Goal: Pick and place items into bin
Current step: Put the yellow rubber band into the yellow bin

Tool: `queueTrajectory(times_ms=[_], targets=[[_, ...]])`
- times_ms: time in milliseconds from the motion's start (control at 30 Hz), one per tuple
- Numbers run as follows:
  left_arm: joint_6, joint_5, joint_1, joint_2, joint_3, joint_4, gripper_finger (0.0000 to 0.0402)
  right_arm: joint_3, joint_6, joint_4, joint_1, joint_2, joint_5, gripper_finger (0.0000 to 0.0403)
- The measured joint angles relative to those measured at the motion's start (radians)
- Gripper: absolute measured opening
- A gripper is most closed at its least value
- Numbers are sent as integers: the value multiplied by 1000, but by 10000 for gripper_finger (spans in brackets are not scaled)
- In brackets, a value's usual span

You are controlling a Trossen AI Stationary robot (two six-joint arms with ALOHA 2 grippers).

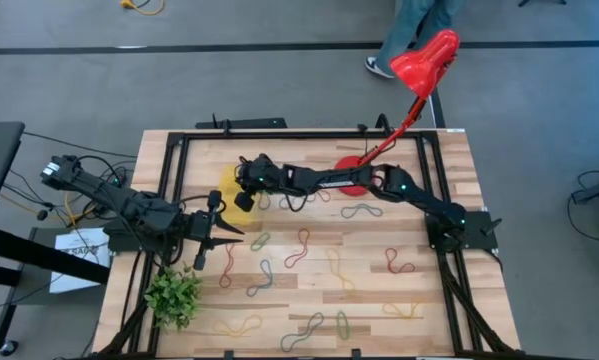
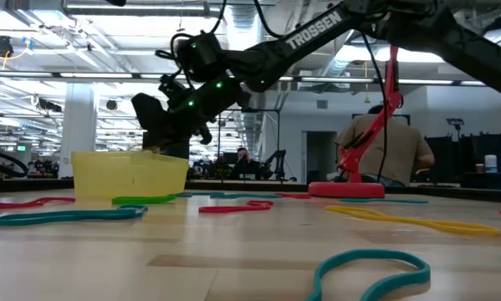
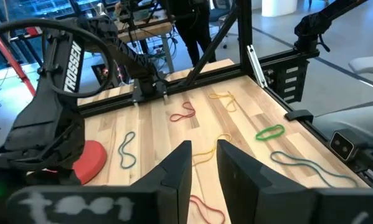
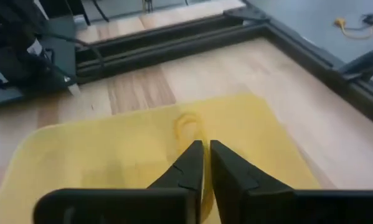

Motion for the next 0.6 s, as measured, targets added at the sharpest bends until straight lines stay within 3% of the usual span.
queueTrajectory(times_ms=[367, 600], targets=[[5, -25, 0, 0, 0, -7, 67, 47, 0, -157, 4, 4, -3, 71], [2, -24, 0, 0, 0, -3, 67, 47, -125, -303, 49, -115, -4, 71]])
